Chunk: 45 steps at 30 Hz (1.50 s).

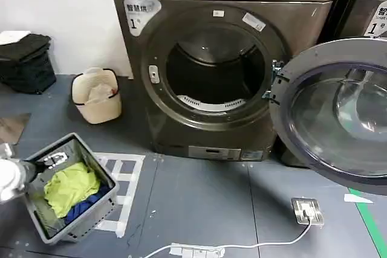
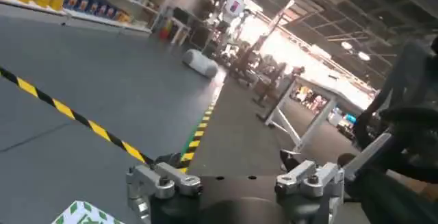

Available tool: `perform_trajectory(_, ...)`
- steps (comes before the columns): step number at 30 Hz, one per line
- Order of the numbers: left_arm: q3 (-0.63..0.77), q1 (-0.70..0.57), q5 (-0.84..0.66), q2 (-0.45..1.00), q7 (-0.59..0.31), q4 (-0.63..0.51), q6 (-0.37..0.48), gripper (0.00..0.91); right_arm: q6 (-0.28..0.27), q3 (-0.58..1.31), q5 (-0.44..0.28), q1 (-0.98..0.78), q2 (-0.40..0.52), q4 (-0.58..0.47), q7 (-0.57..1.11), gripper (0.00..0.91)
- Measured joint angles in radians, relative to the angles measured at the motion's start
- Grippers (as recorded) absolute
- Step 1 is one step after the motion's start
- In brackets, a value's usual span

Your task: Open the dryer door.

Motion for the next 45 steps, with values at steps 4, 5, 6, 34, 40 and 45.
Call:
perform_trajectory(4, -0.004, -0.011, -0.083, 0.009, -0.036, 0.071, 0.000, 0.907, 0.008, 0.000, 0.017, 0.003, 0.000, 0.000, 0.000, 0.907)
perform_trajectory(5, -0.003, -0.010, -0.089, 0.010, -0.038, 0.085, 0.000, 0.907, 0.009, 0.000, 0.024, 0.004, 0.000, 0.000, 0.001, 0.907)
perform_trajectory(6, -0.001, -0.009, -0.087, 0.012, -0.041, 0.098, 0.000, 0.907, 0.010, 0.001, 0.025, 0.004, 0.000, 0.000, 0.001, 0.907)
perform_trajectory(34, 0.093, 0.041, -0.139, 0.063, -0.046, 0.123, 0.000, 0.907, 0.027, -0.006, 0.020, 0.015, 0.001, 0.004, -0.013, 0.907)
perform_trajectory(40, 0.108, 0.047, -0.141, 0.062, -0.039, 0.096, 0.000, 0.907, 0.043, -0.007, 0.026, 0.018, 0.002, 0.004, -0.019, 0.907)
perform_trajectory(45, 0.108, 0.058, -0.137, 0.066, -0.029, 0.093, 0.000, 0.907, 0.041, -0.008, 0.026, 0.018, 0.003, 0.000, -0.017, 0.907)
